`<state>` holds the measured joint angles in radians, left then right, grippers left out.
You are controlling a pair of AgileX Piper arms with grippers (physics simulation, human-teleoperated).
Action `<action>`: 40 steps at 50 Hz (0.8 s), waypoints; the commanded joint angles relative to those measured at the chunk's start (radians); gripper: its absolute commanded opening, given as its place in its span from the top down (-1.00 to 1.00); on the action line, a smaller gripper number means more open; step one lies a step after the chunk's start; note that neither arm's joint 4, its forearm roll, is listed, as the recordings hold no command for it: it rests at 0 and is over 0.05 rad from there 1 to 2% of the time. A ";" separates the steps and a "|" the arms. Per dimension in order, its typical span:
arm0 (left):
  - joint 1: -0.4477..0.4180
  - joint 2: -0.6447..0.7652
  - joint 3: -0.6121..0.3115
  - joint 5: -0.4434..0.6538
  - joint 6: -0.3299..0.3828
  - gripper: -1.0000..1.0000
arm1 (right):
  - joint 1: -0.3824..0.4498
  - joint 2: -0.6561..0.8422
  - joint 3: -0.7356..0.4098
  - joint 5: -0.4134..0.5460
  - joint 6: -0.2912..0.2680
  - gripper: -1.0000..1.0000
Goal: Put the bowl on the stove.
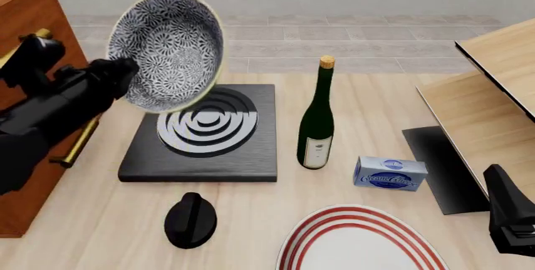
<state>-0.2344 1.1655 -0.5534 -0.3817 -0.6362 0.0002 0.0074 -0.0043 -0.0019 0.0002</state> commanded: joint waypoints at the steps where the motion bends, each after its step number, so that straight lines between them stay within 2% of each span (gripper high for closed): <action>1: 0.034 0.153 -0.140 0.056 0.034 1.00 | 0.000 0.000 0.000 0.000 0.000 -1.00; 2: 0.046 0.182 -0.157 0.061 0.038 1.00 | 0.000 0.000 0.000 0.000 0.000 -1.00; 4: 0.052 0.223 -0.206 0.095 0.119 1.00 | 0.000 0.000 0.000 0.000 0.000 -1.00; 5: 0.069 0.265 -0.231 0.106 0.085 1.00 | 0.000 0.000 0.000 0.000 0.000 -1.00; 9: 0.069 0.261 -0.271 0.150 0.113 1.00 | 0.000 0.000 0.000 0.000 0.000 -1.00; 12: 0.114 0.311 -0.323 0.194 0.203 1.00 | 0.000 0.000 0.000 0.000 0.000 -1.00; 13: 0.101 0.314 -0.333 0.209 0.223 1.00 | 0.000 0.000 0.000 0.000 0.000 -1.00; 14: 0.082 0.321 -0.334 0.215 0.201 1.00 | 0.000 0.000 0.000 0.000 0.000 -1.00; 15: 0.095 0.310 -0.338 0.228 0.239 1.00 | 0.000 0.000 0.000 0.000 0.000 -1.00; 28: 0.107 0.334 -0.354 0.241 0.276 1.00 | 0.000 0.000 0.000 0.000 0.000 -1.00; 40: 0.043 0.352 -0.327 0.220 0.302 1.00 | 0.000 0.000 0.000 0.000 0.000 -1.00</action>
<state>-0.1595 1.5026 -0.8785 -0.1588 -0.3683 0.0001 0.0074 -0.0043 -0.0019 0.0002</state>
